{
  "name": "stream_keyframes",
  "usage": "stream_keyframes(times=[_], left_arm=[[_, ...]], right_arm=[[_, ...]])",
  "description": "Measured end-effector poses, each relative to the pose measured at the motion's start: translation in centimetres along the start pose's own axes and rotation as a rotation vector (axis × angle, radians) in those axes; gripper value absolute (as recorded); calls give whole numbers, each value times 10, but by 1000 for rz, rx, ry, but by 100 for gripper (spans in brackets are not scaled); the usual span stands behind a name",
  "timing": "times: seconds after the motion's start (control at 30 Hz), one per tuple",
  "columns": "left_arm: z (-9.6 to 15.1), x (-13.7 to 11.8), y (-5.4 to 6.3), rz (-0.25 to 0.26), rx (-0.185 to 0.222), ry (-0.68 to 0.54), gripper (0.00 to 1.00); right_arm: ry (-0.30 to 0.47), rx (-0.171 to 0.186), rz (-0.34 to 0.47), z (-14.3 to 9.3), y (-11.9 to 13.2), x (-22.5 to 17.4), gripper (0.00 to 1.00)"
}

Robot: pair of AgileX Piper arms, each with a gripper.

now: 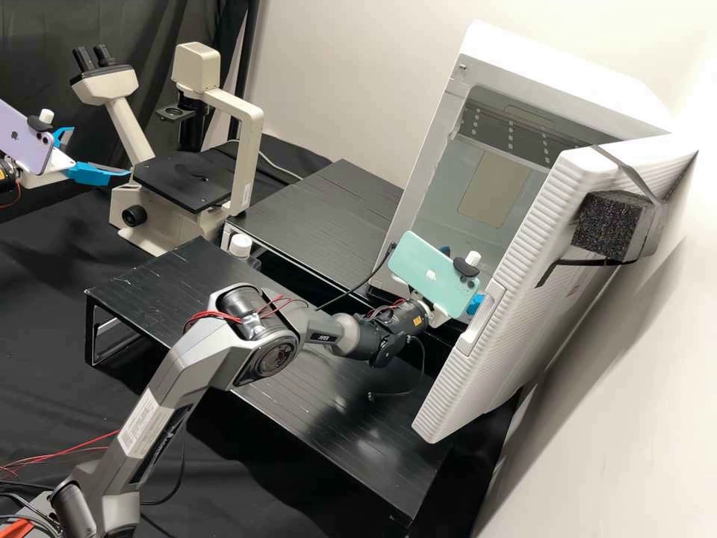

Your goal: Take out the petri dish and place it under the microscope.

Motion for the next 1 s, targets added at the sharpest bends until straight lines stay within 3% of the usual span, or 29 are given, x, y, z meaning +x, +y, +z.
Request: stream_keyframes(times=[0.2,0.5,0.57,0.8,1.0], left_arm=[[0,0,0,0,0,0,100],[0,0,0,0,0,0,100],[0,0,0,0,0,0,100],[0,0,0,0,0,0,100],[0,0,0,0,0,0,100]], right_arm=[[-34,29,-35,9,-8,6,100],[-39,24,-33,6,-5,15,100],[-51,18,-43,7,-5,18,100],[-41,-60,-121,4,-7,27,100],[-28,-61,-166,-1,-8,29,100]])
